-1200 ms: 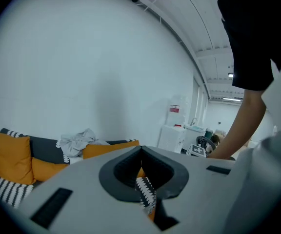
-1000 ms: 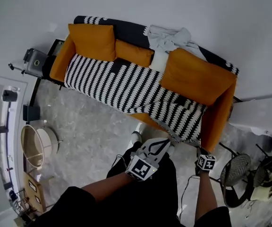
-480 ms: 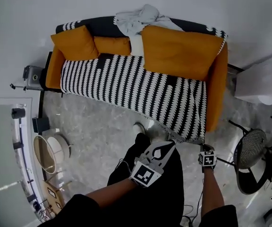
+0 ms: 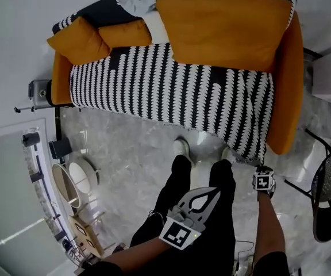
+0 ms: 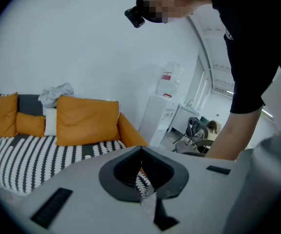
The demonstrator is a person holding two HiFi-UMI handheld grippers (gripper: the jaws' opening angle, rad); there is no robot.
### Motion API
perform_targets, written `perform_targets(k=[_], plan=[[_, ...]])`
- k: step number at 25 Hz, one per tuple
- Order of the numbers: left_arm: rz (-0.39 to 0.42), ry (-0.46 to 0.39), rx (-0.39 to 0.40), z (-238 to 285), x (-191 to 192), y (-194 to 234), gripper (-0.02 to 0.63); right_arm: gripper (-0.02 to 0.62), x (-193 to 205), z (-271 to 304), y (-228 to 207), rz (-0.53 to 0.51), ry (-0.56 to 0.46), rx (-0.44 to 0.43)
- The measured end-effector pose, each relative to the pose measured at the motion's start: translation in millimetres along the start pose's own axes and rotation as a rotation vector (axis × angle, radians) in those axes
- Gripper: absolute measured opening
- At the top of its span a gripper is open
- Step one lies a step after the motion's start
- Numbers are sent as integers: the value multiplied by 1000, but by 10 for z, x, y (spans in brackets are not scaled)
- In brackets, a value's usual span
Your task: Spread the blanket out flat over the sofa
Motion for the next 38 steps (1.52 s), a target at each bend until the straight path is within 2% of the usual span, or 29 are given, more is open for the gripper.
perform_targets(k=[5,11,13,15,18,21,23,26,29,31,33,35,38], plan=[[-26,27,-19,-12,301,93,15,40,-14,329,-129,18,41,85],[-38,-5,-50,-158,324,319,15,49,-78,351,-136,5,95,99],[-44,-19,-61,-210,299,418,15,190,-117,317,-100,46,90,79],[-45,-34,-68,-243,265,511,15,202,-180,240,-59,84,62,80],[-65,-56,-80,-291,191,602,15,201,-348,17,40,111,-28,105],[-38,-115,-95,-395,20,660,15,196,-606,-376,228,119,-154,114],[-43,-158,-110,-499,-115,723,15,154,-806,-748,373,135,-248,129],[-108,-183,-144,-777,-342,846,15,104,-1100,-1373,720,134,-351,129],[-142,-226,-168,-1139,-661,980,15,41,-1482,-2056,1181,88,-466,39],[-171,-255,-167,-1377,-882,1090,15,37,-1812,-2524,1502,98,-561,-54],[-183,-281,-162,-1585,-1102,1220,15,37,-2183,-3006,1824,100,-657,-98],[-164,-293,-159,-1748,-1297,1334,15,37,-2537,-3495,2133,59,-762,-99],[-137,-300,-133,-2008,-1611,1417,15,37,-2938,-4204,2585,-70,-913,-42]])
Point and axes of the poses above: the fingertips, and each gripper's own axes: z forward along the fingers, y to its left, x out of its underside, the point moved 8 cm from there along -z, backward along the fingers, and after that the axes turned 9 degrees about -z, right-handed, at the moved point
